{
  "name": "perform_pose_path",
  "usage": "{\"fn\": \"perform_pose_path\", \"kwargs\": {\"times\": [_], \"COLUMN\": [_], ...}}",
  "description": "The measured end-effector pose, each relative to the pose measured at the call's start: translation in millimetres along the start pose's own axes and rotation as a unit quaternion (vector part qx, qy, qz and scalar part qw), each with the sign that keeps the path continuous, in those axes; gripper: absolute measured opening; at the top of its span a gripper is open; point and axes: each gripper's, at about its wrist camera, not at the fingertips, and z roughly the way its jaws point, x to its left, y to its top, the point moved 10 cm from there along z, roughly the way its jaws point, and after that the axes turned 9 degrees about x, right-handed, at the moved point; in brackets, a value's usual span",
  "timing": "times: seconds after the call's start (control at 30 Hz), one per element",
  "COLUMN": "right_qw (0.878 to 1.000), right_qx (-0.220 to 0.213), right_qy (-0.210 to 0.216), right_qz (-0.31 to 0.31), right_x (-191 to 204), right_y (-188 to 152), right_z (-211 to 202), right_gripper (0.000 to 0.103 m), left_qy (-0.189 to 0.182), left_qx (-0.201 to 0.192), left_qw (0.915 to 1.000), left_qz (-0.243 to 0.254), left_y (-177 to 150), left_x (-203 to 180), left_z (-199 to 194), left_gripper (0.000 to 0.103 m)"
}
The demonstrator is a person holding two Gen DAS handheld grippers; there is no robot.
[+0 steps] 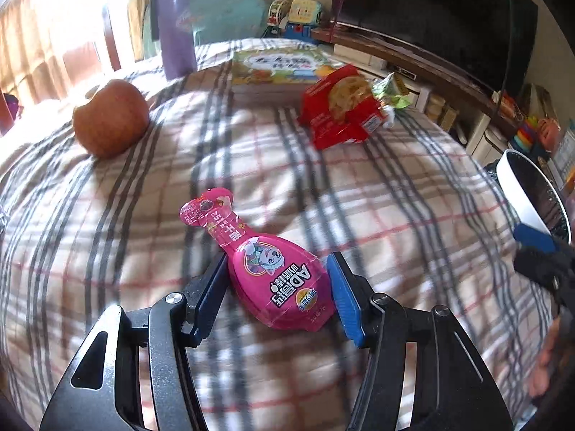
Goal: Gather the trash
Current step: 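Grasp the pink AD candy package with left tool while right tool grasps the red snack bag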
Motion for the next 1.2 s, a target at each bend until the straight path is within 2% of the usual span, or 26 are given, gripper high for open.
{"fn": "perform_pose_path", "kwargs": {"times": [0.1, 0.27, 0.37, 0.5, 0.6, 0.63, 0.67, 0.73, 0.87, 1.07, 1.2], "right_qw": [1.0, 0.999, 0.999, 0.997, 0.996, 0.996, 0.996, 0.995, 0.996, 0.997, 0.998], "right_qx": [0.006, 0.011, 0.002, 0.001, 0.003, 0.003, 0.004, 0.005, -0.006, -0.015, -0.018], "right_qy": [0.016, 0.035, 0.041, 0.052, 0.062, 0.061, 0.061, 0.067, 0.061, 0.053, 0.035], "right_qz": [0.008, 0.028, 0.034, 0.056, 0.067, 0.068, 0.069, 0.07, 0.063, 0.052, 0.048], "right_x": [5, 16, 21, 24, 26, 27, 27, 26, 22, 0, -15], "right_y": [14, 46, 69, 93, 102, 104, 106, 104, 89, 45, 13], "right_z": [20, 54, 69, 91, 103, 106, 107, 106, 85, 30, 0], "right_gripper": [0.098, 0.096, 0.09, 0.083, 0.072, 0.061, 0.043, 0.025, 0.022, 0.021, 0.021], "left_qy": [-0.03, -0.016, -0.027, -0.037, -0.041, -0.041, -0.04, -0.04, -0.04, -0.034, -0.014], "left_qx": [-0.007, -0.012, -0.012, -0.015, -0.015, -0.015, -0.014, -0.015, -0.015, -0.013, -0.008], "left_qw": [0.9993, 0.9996, 0.9995, 0.9991, 0.999, 0.999, 0.999, 0.999, 0.999, 0.9993, 0.9999], "left_qz": [-0.022, -0.019, -0.015, -0.017, -0.015, -0.014, -0.013, -0.013, -0.013, -0.009, -0.003], "left_y": [-3, -4, -5, -4, -3, -3, -3, -3, -3, -4, -5], "left_x": [7, 4, 2, 2, 1, 1, 1, 1, 1, 0, -2], "left_z": [0, 1, 0, 0, 0, 0, 0, 0, 0, 0, 2], "left_gripper": [0.057, 0.059, 0.066, 0.068, 0.07, 0.07, 0.07, 0.07, 0.071, 0.071, 0.071]}}
